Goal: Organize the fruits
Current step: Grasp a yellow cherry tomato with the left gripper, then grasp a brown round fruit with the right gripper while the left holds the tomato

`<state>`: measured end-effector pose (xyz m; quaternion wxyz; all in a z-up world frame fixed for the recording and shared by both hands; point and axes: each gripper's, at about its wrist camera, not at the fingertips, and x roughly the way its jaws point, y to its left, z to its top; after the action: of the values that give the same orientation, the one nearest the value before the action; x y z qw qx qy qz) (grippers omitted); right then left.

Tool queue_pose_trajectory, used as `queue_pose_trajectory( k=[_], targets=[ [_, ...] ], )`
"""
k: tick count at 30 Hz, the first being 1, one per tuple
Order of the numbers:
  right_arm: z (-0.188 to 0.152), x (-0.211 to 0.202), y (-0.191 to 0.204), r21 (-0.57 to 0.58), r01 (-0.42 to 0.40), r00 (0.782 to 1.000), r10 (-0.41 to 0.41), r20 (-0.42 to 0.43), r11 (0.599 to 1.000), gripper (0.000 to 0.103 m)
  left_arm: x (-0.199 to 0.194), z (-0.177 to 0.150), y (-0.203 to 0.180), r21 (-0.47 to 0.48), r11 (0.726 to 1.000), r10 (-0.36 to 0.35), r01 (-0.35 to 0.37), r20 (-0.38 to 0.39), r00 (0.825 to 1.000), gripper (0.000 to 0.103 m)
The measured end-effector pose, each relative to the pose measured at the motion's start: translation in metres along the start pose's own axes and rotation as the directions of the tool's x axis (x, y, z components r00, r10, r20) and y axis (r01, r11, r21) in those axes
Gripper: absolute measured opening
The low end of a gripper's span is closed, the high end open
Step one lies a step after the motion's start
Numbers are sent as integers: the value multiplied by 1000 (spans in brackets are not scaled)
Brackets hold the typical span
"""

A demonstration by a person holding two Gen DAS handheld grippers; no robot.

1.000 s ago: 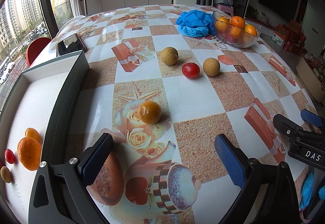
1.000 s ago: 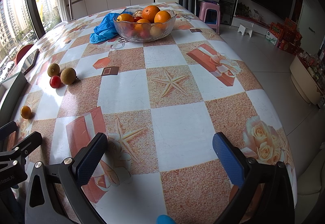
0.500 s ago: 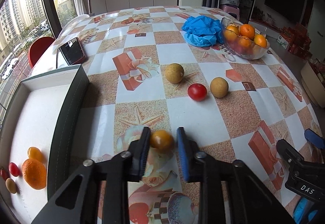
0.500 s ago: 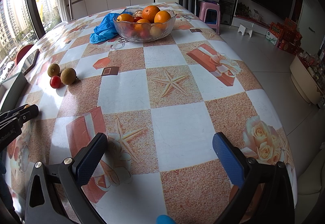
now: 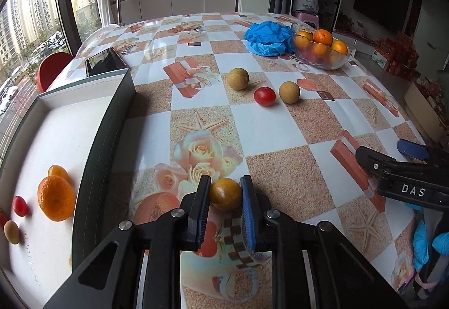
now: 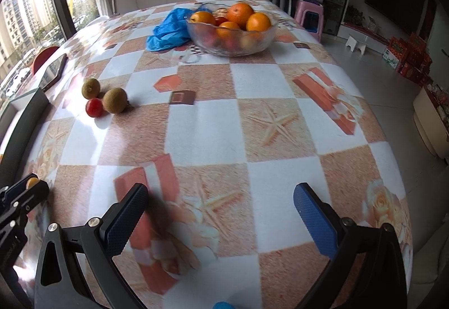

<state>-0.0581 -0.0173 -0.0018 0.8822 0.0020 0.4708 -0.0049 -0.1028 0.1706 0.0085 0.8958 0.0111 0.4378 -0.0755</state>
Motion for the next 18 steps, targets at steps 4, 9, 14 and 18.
queue_pose_trajectory(
  k=[4, 9, 14, 18],
  targets=[
    [24, 15, 32, -79, -47, 999, 47, -3, 996, 100, -4, -4, 6, -30, 999, -12, 12, 6, 1000, 23],
    [47, 29, 60, -150, -78, 996, 83, 25, 986, 88, -6, -9, 13, -59, 998, -30, 31, 18, 999, 23],
    [58, 33, 74, -188, -97, 993, 109, 52, 977, 68, -5, -8, 14, -66, 997, -42, 43, 19, 999, 23],
    [59, 32, 82, -206, -121, 989, 137, 63, 971, 28, -6, -8, 16, -73, 996, -52, 53, 22, 998, 23]
  ],
)
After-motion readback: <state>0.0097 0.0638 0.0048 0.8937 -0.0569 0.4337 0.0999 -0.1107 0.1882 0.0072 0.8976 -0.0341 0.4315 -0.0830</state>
